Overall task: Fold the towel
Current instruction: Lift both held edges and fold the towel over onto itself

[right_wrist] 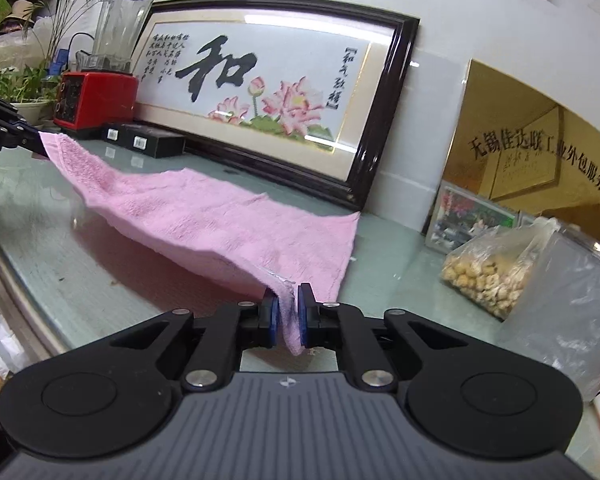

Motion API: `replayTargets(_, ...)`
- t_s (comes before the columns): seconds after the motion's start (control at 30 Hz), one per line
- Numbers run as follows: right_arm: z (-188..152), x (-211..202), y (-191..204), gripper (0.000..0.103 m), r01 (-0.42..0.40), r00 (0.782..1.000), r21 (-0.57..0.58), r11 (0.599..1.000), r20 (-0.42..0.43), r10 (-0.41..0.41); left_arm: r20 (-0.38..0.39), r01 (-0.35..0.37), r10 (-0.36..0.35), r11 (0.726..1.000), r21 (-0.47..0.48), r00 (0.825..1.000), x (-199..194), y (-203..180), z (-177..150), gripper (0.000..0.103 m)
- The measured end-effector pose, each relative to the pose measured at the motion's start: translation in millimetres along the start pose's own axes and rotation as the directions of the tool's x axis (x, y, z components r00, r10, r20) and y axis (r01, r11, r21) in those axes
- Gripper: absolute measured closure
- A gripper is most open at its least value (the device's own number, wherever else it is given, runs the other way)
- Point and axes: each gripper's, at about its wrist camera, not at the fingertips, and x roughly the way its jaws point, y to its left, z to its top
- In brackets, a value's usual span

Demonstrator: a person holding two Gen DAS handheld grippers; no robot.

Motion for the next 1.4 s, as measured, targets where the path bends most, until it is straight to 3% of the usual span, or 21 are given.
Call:
replayTargets(0.23, 45, 40, -11, 0.093, 0.017, 1.000, -0.013, 1.000, 0.012, -0.017, 0.011, -0.043, 0.044, 0.997, -0.067, 0.999, 34, 18, 33, 0.101)
replayTargets(0.43, 82, 110, -25, 0.093, 0.028, 0.998, 0.014, 0.999, -0.049, -0.028, -0.076, -0.106, 0.096, 0.985, -0.137, 0.992, 109, 43, 62, 0.101)
replayTargets(0.63, 92, 172, -53, 0.093, 0.010, 0.991, 0.072, 0.997, -0.135, 0.000, -0.209, -0.201, 0.162, 0.962, -0.182, 0.964, 181, 69, 61, 0.100)
replayTargets(0.77, 92, 206, -61, 0.093, 0.015, 0.982, 0.064, 0.998, -0.188, -0.003, -0.255, -0.229, 0.176, 0.954, -0.195, 0.951, 207, 80, 55, 0.100)
replayTargets(0.93, 84, 239, -65, 0.093, 0.030, 0.971, 0.073, 0.997, -0.239, -0.012, -0.285, -0.251, 0.203, 0.957, -0.145, 0.937, 231, 81, 55, 0.100)
replayTargets(1.13, 81, 254, -69, 0.093, 0.075, 0.969, 0.075, 0.994, -0.241, -0.055, -0.290, -0.273, 0.238, 0.959, -0.083, 0.927, 247, 76, 58, 0.099)
replayTargets(1.4, 84, 260, -85, 0.091, 0.106, 0.975, 0.151, 0.983, -0.209, -0.073, -0.270, -0.292, 0.244, 0.944, -0.154, 0.931, 253, 85, 71, 0.098)
